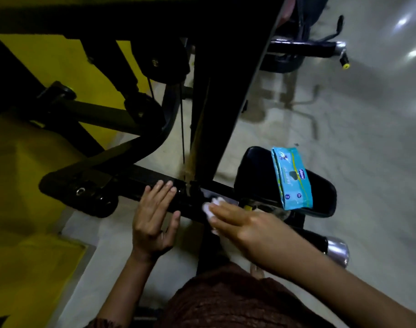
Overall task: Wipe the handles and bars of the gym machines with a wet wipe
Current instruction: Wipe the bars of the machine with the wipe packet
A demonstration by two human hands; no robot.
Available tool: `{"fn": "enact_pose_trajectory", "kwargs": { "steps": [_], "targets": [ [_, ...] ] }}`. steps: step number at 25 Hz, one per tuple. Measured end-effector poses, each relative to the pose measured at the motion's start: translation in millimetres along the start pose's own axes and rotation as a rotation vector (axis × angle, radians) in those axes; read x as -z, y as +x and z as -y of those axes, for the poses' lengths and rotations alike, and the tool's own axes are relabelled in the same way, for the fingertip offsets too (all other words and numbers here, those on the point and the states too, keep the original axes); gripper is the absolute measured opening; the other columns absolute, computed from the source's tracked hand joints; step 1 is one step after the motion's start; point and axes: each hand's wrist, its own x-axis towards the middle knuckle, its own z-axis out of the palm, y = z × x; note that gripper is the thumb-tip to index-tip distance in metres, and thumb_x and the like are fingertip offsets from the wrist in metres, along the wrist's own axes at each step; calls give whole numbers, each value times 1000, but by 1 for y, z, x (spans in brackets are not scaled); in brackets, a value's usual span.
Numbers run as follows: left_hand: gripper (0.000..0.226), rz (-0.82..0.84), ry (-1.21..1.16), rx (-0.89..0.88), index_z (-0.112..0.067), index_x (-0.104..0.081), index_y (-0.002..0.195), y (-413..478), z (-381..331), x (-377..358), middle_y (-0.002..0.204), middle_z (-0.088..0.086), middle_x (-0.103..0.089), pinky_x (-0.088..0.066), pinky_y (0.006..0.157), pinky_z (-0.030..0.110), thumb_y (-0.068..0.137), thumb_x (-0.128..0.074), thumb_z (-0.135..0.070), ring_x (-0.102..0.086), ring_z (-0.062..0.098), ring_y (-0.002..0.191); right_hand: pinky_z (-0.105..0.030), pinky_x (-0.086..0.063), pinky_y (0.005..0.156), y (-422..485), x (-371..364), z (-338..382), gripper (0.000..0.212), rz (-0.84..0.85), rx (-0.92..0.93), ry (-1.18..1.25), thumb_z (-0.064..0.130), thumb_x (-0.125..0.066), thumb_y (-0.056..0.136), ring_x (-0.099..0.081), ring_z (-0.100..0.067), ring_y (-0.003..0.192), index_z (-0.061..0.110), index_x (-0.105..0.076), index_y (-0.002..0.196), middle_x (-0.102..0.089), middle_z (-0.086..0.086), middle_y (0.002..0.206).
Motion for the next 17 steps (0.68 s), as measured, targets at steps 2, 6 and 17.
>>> {"fn": "enact_pose_trajectory", "kwargs": {
  "steps": [2,6,17],
  "targets": [
    [37,-3,-15,-43,5,-56,113,-2,4,1,116,20,-60,-34,106,43,94,-42,-24,-51,28,118,-20,-46,92,-43,25,-5,39,3,-21,-91,21,-43,85,-56,-15,117,15,-65,118,-58,0,130],
    [34,-75,-26,-68,1,-58,107,2,13,-8,98,22,-67,-40,97,43,92,-41,-24,-57,30,104,-28,-57,60,-27,28,9,40,-133,-146,-74,27,-33,98,-65,-15,103,10,-67,110,-65,-2,119],
    [35,-36,-27,-89,-1,-58,107,5,14,-4,99,21,-67,-41,95,41,88,-43,-27,-58,28,103,-21,-52,72,-42,37,9,35,-66,-154,-126,25,-43,89,-67,-16,98,14,-68,110,-65,-2,119]
  ]
}}
